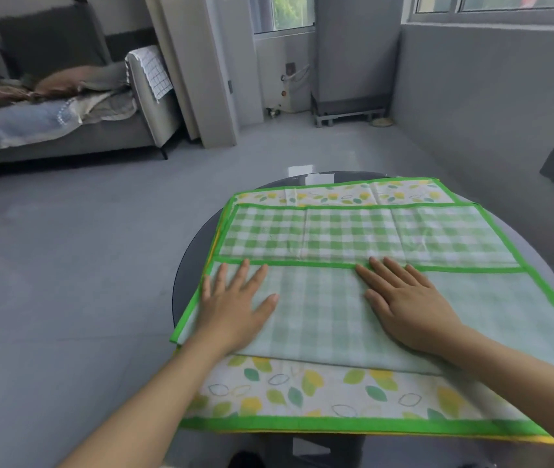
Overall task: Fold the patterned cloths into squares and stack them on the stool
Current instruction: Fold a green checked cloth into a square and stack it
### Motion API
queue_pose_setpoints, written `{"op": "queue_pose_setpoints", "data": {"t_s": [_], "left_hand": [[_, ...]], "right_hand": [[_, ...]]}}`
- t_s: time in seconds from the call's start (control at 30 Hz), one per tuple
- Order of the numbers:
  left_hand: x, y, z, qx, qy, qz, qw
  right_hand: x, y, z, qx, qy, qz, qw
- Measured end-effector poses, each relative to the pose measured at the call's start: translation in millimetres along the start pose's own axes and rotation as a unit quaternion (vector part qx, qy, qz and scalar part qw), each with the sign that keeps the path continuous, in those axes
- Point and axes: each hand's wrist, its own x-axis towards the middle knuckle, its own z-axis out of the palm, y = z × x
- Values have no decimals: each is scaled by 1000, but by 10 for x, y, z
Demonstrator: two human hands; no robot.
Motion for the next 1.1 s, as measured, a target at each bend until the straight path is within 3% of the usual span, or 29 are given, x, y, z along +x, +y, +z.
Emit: {"op": "queue_pose_setpoints", "data": {"t_s": [0.37, 0.57, 0.8, 0.9, 1.1], "left_hand": [[-21, 8, -131, -35, -26, 3, 999], [150, 309, -360, -115, -7, 41, 992], [841, 853, -524, -159, 21, 101, 982], [1236, 990, -541, -201, 41, 95, 974], [1923, 1009, -359, -210, 80, 75, 972]], "right_hand": [[18, -45, -47, 6, -10, 4, 1000], [155, 92, -288, 29, 49, 3, 998], [672, 498, -425, 55, 63, 83, 993], [996, 652, -400, 129, 80, 141, 978], [1520, 919, -318, 95, 120, 161, 975]]}}
